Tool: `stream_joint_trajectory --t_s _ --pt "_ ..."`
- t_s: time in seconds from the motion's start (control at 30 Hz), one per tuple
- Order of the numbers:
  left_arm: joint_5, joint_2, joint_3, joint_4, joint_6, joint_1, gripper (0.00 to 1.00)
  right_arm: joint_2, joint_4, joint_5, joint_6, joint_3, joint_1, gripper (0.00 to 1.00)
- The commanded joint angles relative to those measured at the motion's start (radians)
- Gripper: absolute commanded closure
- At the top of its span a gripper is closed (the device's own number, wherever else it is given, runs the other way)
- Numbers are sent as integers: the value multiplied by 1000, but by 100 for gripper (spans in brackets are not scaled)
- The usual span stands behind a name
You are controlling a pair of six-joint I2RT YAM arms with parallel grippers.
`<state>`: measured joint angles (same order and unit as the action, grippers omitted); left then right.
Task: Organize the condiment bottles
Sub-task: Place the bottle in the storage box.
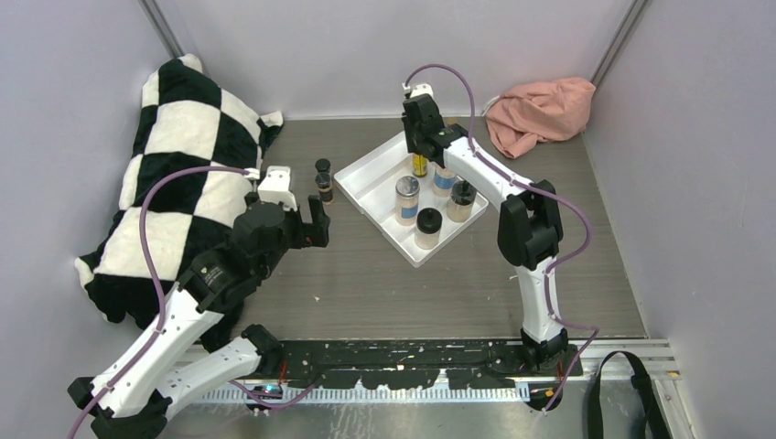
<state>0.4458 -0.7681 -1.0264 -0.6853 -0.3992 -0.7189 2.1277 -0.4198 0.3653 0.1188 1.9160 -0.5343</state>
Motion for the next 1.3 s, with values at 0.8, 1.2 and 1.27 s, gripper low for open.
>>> stream_joint_trajectory --t_s 0.8,1.2,1.27 --pt "10 -2 5 49 14 -1 4 -67 103 -22 45 -82 11 99" --pt "-2 17 0 29 -11 -2 4 -123 113 -14 63 -169 -2 73" --pt "-4 18 0 25 -15 -2 4 -129 113 -14 63 -174 -6 63"
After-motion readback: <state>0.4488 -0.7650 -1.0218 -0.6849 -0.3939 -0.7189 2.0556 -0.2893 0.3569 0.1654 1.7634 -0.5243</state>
